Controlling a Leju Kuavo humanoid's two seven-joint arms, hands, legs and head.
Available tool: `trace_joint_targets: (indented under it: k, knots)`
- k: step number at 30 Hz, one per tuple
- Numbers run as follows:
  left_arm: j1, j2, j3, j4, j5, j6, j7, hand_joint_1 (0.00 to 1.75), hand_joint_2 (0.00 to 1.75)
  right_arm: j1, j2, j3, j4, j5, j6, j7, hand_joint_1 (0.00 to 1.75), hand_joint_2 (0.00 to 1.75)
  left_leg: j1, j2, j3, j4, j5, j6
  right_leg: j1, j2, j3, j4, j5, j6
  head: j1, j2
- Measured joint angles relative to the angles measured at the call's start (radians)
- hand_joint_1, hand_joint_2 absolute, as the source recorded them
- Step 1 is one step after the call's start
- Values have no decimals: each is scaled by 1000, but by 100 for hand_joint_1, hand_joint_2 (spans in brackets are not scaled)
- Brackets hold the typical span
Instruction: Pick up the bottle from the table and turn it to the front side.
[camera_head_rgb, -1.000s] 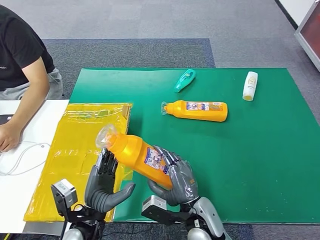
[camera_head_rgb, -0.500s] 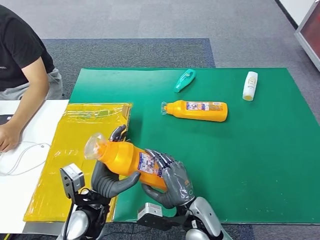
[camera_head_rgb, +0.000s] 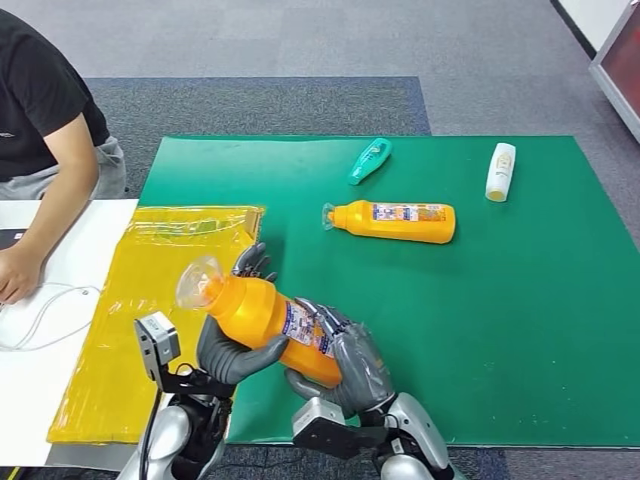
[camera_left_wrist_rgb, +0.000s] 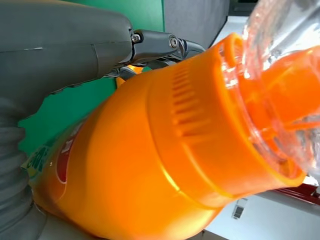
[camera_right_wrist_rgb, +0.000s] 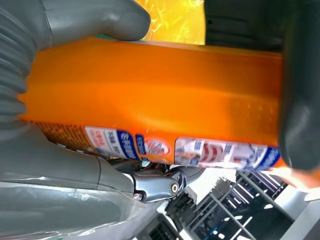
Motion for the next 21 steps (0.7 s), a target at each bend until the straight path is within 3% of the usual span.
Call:
trace_joint_targets:
  k: [3,7,9,11,13,21]
  knots:
    - [-16,-4,0,22,1,-2,-11,0,175,-1,-8,-4,-24,-25,11,-5,175,175,0,0,0,0,0,0,0,0,0,0,0,0,0,0]
    - [-27,-4,-2,38,-6,0,-23,175,175,-4,-14,-10,-42,-33,16,-10,175,175,0,0,0,0,0,0,0,0,0,0,0,0,0,0]
    - [-31,-4,-4,41,-9,1,-32,175,175,-6,-15,-13,-47,-34,15,-11,163,175,0,0,0,0,0,0,0,0,0,0,0,0,0,0]
    - [-32,-3,-8,41,-11,1,-42,175,175,-8,-17,-14,-53,-35,11,-15,163,175,0,0,0,0,0,0,0,0,0,0,0,0,0,0]
    - [-33,-3,-12,41,-3,-1,-44,175,175,-11,-19,-14,-58,-38,9,-18,175,175,0,0,0,0,0,0,0,0,0,0,0,0,0,0]
    - [-42,-3,-13,41,52,-22,-33,175,175,-15,-23,-13,-71,-51,13,-27,175,175,0,0,0,0,0,0,0,0,0,0,0,0,0,0]
